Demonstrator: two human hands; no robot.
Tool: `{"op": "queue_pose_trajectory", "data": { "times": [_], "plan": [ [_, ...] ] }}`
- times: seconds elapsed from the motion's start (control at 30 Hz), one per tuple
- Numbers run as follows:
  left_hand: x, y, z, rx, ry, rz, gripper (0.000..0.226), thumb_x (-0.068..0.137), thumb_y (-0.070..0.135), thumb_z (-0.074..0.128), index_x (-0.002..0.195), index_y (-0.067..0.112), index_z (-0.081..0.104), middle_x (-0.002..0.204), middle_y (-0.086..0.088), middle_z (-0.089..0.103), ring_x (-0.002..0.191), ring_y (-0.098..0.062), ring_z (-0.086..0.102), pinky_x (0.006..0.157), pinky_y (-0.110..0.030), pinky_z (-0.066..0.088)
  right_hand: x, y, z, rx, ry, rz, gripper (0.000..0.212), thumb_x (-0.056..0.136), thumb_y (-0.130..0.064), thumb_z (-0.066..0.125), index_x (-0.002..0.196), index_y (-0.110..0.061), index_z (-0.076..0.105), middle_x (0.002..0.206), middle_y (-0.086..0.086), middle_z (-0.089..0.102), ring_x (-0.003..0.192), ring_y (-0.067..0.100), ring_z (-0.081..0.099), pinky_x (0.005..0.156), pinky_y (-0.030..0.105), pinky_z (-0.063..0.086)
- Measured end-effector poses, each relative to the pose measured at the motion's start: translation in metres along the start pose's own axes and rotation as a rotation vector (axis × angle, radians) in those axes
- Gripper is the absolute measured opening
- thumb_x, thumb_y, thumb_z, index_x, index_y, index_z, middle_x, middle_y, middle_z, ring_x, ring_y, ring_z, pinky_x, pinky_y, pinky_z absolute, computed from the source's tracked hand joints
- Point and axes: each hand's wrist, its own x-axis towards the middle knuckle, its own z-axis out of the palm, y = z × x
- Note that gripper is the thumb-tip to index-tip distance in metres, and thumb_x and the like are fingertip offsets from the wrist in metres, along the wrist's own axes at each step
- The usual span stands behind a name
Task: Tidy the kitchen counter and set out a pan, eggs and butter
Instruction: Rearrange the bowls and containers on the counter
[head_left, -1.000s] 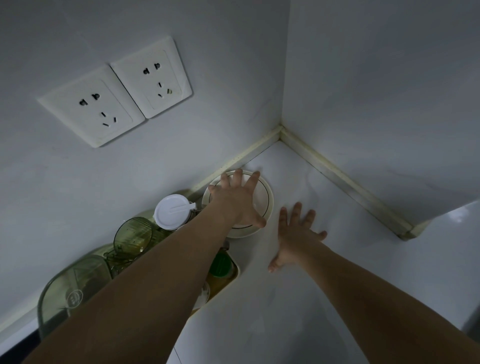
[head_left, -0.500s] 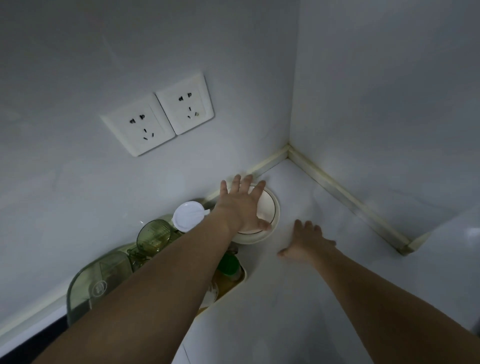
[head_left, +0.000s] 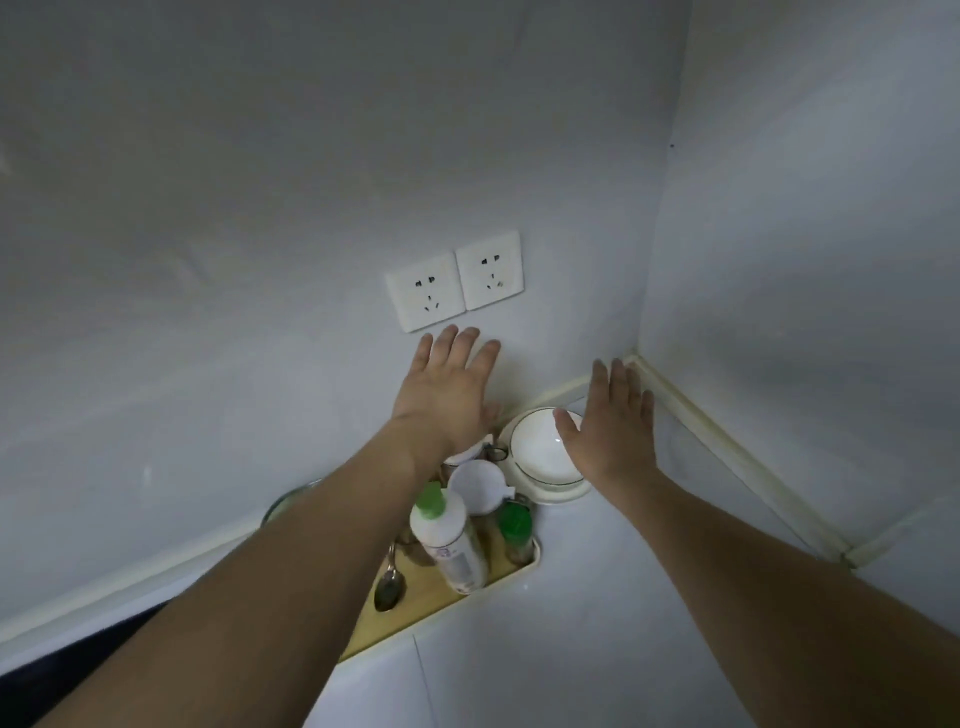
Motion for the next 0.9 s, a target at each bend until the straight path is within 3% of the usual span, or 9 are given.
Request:
{"op": "queue_pose_trajectory", "data": {
  "times": [0.17, 0.4, 0.9],
  "plan": [
    [-0.052, -0.056, -0.016, -0.003, 0.138, -0.192, 0.067, 0.098, 0.045, 0.038, 0.153, 0.017, 0.013, 0.159, -0.008, 0.014, 0.147, -0.029, 0.005, 0.121, -0.045, -0.001, -0.003, -0.060, -0.018, 0.002, 0.131, -0.256, 0.072, 0.096, -0.041, 0.046, 0.151, -0.003, 0.018, 0.158, 0.019, 0.015, 0.146, 0.035, 0.012, 0.119, 0.049, 0.010],
    [-0.149, -0.122, -0.037, 0.044, 0.267, -0.400, 0.067, 0.099, 0.043, 0.039, 0.153, 0.014, 0.011, 0.158, -0.008, 0.018, 0.147, -0.029, 0.008, 0.121, -0.045, 0.002, -0.047, -0.153, -0.047, -0.017, 0.191, -0.497, 0.072, 0.097, -0.043, 0.039, 0.153, -0.008, 0.013, 0.161, 0.014, 0.005, 0.149, 0.028, 0.002, 0.121, 0.044, 0.002],
    [-0.434, -0.225, -0.062, 0.144, 0.247, -0.802, 0.066, 0.100, 0.044, 0.037, 0.153, 0.013, 0.012, 0.159, -0.007, 0.018, 0.148, -0.029, 0.009, 0.121, -0.045, 0.004, -0.240, -0.349, -0.049, 0.143, 0.015, -0.949, 0.072, 0.099, -0.041, 0.035, 0.154, -0.009, 0.000, 0.161, 0.009, -0.011, 0.148, 0.021, -0.013, 0.120, 0.036, -0.009]
  ]
}}
